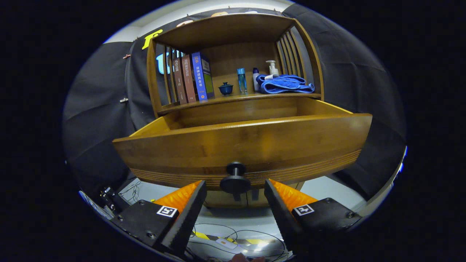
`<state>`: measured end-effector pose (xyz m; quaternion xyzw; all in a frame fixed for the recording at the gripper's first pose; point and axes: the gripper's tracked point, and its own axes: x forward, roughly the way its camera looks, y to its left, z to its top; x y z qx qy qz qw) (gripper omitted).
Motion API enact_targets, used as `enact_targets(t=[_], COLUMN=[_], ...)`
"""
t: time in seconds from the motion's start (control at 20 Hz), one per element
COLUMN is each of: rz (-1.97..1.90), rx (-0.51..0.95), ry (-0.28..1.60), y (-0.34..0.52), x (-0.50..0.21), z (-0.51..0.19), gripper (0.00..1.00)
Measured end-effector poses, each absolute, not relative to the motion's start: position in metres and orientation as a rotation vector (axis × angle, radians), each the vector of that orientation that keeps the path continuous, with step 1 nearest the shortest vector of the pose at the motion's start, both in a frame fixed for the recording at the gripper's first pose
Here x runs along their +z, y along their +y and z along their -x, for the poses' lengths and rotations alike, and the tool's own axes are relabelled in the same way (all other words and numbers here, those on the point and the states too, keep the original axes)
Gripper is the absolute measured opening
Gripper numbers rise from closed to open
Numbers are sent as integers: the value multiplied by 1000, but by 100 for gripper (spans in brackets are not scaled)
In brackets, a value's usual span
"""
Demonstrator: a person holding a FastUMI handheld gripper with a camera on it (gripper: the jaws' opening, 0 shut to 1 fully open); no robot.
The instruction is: Pull open the drawer, take out the items inside it, and place them on the countertop above the cabinet.
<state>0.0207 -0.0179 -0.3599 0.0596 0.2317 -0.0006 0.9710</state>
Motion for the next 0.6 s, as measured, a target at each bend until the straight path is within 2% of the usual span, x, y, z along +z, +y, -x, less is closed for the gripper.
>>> enact_targets(t=[0.35,0.6], rz=[-212,-169], rx=[1,41], ry=[452,606], y=[-34,-48], x=[-254,-229], z=[-50,-111], gripper=[99,99])
